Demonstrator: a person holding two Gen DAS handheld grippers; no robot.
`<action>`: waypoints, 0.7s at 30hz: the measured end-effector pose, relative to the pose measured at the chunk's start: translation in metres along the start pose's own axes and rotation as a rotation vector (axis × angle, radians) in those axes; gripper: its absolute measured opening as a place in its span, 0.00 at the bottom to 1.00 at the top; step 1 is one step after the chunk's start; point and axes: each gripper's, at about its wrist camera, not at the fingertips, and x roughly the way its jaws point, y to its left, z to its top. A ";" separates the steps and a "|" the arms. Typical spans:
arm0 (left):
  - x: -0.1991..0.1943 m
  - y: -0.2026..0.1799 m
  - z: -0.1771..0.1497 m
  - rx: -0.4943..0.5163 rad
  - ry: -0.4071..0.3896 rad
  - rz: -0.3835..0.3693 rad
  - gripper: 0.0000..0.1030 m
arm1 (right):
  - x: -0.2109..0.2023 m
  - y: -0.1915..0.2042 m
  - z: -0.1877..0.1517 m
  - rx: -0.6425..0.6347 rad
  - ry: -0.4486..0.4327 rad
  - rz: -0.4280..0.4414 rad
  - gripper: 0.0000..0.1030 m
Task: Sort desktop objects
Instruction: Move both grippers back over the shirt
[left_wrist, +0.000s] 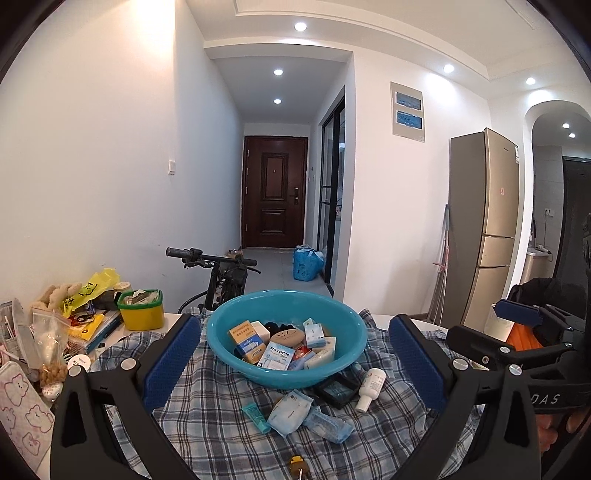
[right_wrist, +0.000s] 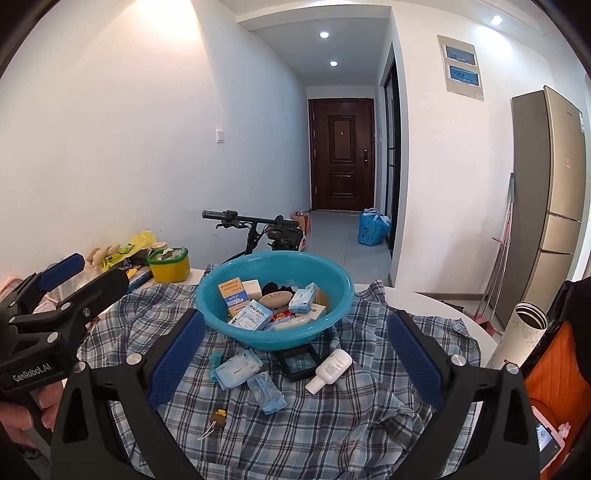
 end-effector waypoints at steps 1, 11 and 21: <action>-0.007 -0.002 -0.002 0.004 -0.005 -0.001 1.00 | -0.006 0.001 -0.002 -0.001 -0.009 -0.003 0.98; -0.038 -0.014 -0.014 0.068 -0.113 -0.025 1.00 | -0.009 -0.001 -0.017 0.029 -0.021 -0.033 0.98; -0.025 -0.014 -0.048 0.070 -0.103 -0.040 1.00 | 0.001 -0.003 -0.041 0.018 -0.037 -0.029 1.00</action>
